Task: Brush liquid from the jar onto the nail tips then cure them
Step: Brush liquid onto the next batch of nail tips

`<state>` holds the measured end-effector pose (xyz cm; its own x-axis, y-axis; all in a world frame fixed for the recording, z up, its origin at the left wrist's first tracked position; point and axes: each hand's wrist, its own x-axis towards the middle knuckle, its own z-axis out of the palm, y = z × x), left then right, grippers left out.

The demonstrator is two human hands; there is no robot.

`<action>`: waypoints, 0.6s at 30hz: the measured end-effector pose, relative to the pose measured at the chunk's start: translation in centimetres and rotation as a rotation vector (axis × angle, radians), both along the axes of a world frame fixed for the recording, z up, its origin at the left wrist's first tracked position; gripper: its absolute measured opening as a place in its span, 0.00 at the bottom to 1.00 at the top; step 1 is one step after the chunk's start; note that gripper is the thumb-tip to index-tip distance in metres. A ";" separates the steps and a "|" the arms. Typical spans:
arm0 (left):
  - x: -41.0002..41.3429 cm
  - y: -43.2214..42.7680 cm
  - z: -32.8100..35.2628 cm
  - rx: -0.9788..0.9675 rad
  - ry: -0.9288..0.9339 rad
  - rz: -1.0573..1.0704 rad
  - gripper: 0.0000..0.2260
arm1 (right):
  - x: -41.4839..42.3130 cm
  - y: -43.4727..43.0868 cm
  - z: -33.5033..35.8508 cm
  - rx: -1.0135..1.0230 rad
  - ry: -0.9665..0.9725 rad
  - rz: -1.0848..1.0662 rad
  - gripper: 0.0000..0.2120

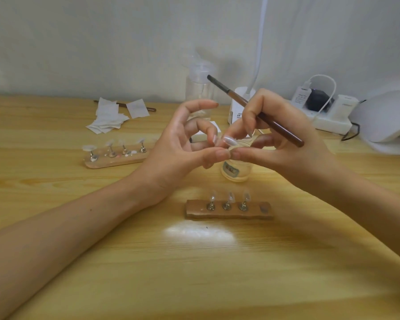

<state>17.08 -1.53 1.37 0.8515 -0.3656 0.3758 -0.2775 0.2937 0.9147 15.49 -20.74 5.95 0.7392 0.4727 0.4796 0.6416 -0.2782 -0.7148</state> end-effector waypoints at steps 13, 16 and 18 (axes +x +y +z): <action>0.2 0.5 0.3 -0.125 0.116 0.103 0.14 | -4.5 -4.1 -2.2 -0.053 0.042 -0.208 0.15; 0.4 0.6 0.3 -0.180 0.118 0.144 0.13 | -5.4 -4.5 -3.0 -0.143 0.026 -0.232 0.15; 0.4 0.7 0.3 -0.196 0.118 0.148 0.13 | -5.4 -4.7 -3.2 -0.165 0.018 -0.253 0.16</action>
